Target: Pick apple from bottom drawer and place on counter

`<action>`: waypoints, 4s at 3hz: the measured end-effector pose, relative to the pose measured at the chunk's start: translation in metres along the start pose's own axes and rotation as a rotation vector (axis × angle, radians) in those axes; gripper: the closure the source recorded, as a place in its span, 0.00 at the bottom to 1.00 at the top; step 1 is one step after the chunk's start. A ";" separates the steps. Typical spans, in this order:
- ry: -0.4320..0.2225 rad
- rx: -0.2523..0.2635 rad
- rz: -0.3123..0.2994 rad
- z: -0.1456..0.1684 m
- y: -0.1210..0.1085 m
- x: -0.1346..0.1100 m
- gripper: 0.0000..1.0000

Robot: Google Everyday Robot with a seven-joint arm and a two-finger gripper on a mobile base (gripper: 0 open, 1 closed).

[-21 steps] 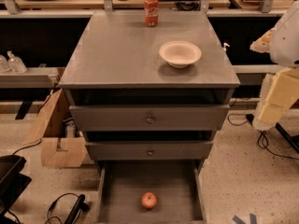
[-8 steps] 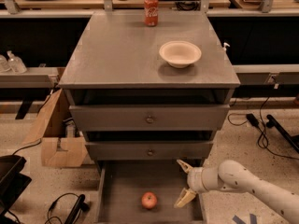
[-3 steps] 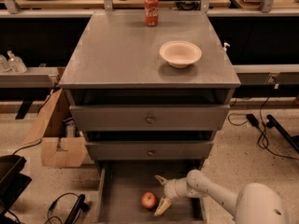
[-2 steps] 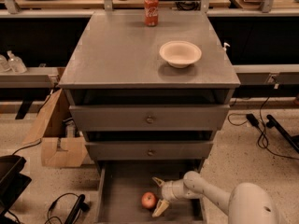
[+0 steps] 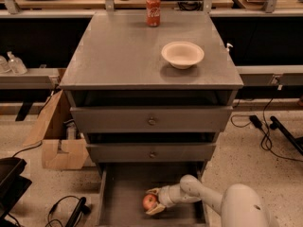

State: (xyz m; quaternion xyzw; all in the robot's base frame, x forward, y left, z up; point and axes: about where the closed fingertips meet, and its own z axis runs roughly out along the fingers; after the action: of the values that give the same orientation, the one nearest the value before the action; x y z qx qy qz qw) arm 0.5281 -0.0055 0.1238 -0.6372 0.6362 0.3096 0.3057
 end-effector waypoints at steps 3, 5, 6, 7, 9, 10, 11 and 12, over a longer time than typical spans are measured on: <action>0.021 0.101 0.040 -0.103 -0.015 -0.088 1.00; -0.004 0.003 0.053 -0.196 0.036 -0.251 1.00; -0.001 0.035 0.021 -0.262 0.024 -0.330 1.00; -0.016 0.123 0.025 -0.326 -0.001 -0.388 1.00; -0.120 0.295 0.056 -0.417 -0.045 -0.476 1.00; -0.120 0.295 0.056 -0.417 -0.045 -0.476 1.00; -0.133 0.320 0.028 -0.430 -0.046 -0.509 1.00; -0.132 0.345 0.024 -0.459 -0.055 -0.556 1.00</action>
Offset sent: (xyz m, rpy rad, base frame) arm -0.0274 0.0113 0.2066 -0.0159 -0.0164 0.0526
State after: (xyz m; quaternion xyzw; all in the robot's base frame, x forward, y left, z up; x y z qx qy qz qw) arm 0.5860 -0.0193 0.8442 -0.5461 0.6660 0.2408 0.4476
